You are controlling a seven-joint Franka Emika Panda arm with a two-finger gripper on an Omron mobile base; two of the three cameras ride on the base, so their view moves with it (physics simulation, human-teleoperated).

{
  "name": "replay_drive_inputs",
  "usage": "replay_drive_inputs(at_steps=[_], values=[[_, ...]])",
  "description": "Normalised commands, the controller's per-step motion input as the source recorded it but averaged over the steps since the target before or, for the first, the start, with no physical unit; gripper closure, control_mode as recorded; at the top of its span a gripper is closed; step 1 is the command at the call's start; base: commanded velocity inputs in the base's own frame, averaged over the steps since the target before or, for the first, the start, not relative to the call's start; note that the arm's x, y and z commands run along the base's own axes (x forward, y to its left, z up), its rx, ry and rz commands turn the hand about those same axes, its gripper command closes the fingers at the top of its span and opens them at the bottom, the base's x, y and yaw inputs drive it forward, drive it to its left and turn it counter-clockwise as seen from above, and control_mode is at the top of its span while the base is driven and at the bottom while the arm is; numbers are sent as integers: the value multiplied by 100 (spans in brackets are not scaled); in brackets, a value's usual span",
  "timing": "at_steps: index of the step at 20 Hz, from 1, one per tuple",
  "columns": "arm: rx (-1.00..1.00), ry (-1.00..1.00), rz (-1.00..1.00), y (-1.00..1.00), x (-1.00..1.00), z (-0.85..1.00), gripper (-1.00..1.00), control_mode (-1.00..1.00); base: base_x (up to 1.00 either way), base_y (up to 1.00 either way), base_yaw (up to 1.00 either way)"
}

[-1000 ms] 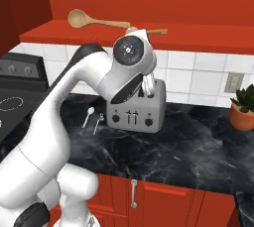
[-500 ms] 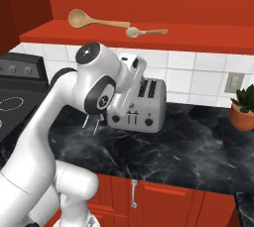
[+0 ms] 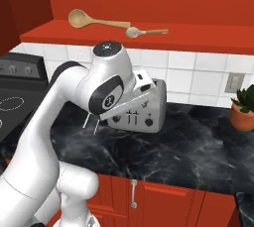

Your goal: Organize the utensils by type. Pick up the wooden spoons from the counter and place them in the open cabinet. Then pick up the metallic utensils from the counter and place them in the open drawer.

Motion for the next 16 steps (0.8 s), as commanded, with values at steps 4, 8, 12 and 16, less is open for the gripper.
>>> replay_drive_inputs(at_steps=[4,8,12,16], values=[[63,-18,-42,17,-32,-36,-100,-100,0,0,0],[35,-33,-43,40,-25,-50,-100,-100,0,0,0],[18,-24,-45,58,-5,-53,-100,-100,0,0,0],[6,-1,-21,49,13,-30,-100,-100,0,0,0]])
